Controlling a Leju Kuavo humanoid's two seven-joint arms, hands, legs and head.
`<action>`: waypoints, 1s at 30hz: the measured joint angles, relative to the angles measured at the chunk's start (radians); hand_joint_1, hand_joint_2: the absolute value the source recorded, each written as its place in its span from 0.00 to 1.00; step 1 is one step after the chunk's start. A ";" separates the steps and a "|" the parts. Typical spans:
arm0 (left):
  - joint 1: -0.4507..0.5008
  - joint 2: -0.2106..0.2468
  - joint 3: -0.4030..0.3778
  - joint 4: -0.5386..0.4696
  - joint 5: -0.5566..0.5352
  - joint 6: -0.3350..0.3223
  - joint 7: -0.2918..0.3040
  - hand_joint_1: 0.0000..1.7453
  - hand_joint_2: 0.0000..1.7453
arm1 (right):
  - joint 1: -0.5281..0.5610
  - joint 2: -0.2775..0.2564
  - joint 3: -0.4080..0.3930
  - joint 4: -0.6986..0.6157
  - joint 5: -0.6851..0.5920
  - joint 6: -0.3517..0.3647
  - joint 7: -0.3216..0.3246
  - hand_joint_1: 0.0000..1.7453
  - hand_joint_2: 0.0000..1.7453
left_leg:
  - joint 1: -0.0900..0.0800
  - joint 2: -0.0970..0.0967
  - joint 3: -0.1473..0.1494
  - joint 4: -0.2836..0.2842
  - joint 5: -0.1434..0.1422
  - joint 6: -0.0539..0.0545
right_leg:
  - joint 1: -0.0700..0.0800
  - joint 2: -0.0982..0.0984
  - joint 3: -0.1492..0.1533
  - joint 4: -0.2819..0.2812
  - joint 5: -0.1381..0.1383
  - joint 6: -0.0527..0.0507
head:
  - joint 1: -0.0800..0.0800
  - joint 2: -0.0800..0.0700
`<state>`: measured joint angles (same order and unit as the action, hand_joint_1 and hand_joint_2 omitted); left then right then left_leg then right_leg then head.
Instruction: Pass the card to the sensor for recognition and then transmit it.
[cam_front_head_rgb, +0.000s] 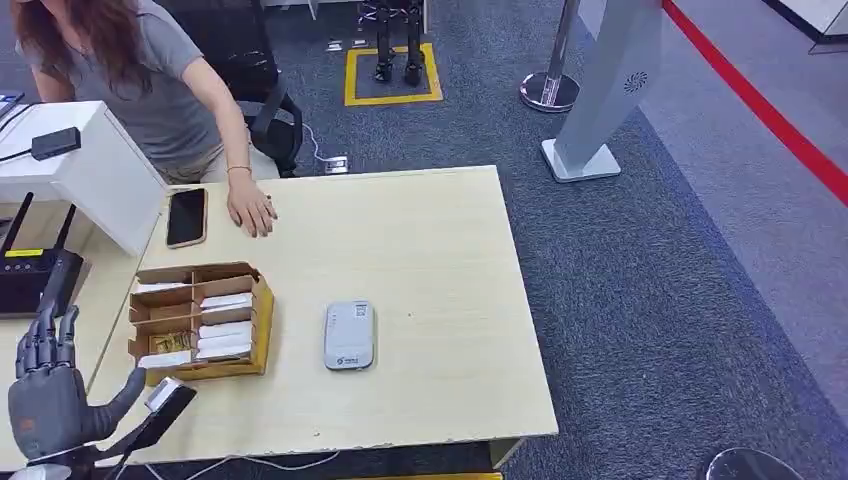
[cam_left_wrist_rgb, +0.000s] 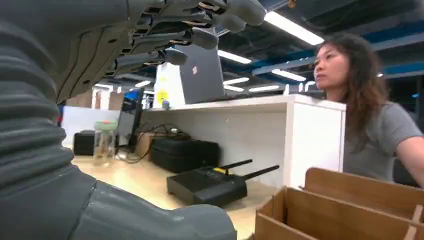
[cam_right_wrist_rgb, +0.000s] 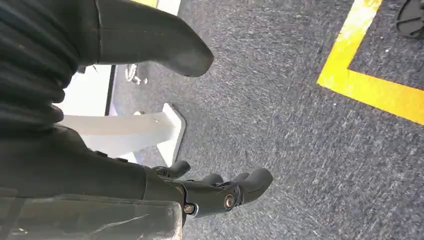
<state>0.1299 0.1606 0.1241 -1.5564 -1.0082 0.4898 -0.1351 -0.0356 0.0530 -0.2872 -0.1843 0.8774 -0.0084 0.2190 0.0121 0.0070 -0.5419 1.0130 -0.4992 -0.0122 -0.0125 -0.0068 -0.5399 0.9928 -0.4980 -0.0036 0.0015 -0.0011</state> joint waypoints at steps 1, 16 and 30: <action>0.000 0.000 -0.015 0.002 -0.002 0.002 0.005 0.00 1.00 | 0.000 0.000 0.000 0.000 0.003 0.002 0.002 0.00 1.00 | 0.000 0.000 0.000 0.000 0.000 0.000 | 0.000 0.000 0.000 0.000 0.000 0.000 | 0.000 0.000; -0.025 0.003 -0.147 0.007 -0.058 0.035 0.048 0.00 1.00 | -0.001 -0.004 -0.003 -0.001 0.024 -0.027 -0.006 0.00 1.00 | 0.000 -0.001 0.000 0.000 0.000 0.000 | 0.000 0.000 0.000 0.000 0.000 0.000 | 0.000 0.000; -0.251 -0.016 -0.338 0.100 -0.152 0.009 0.136 0.00 1.00 | -0.010 -0.015 -0.023 -0.003 0.053 -0.077 -0.003 0.00 1.00 | 0.000 -0.001 0.000 0.001 0.001 0.000 | 0.000 0.000 0.000 0.000 0.001 0.000 | 0.000 0.000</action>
<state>-0.1207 0.1446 -0.2139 -1.4562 -1.1604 0.4986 0.0007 -0.0459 0.0381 -0.3101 -0.1873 0.9308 -0.0855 0.2159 0.0123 0.0064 -0.5418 1.0141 -0.4985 -0.0119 -0.0124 -0.0072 -0.5398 0.9931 -0.4970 -0.0037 0.0015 -0.0011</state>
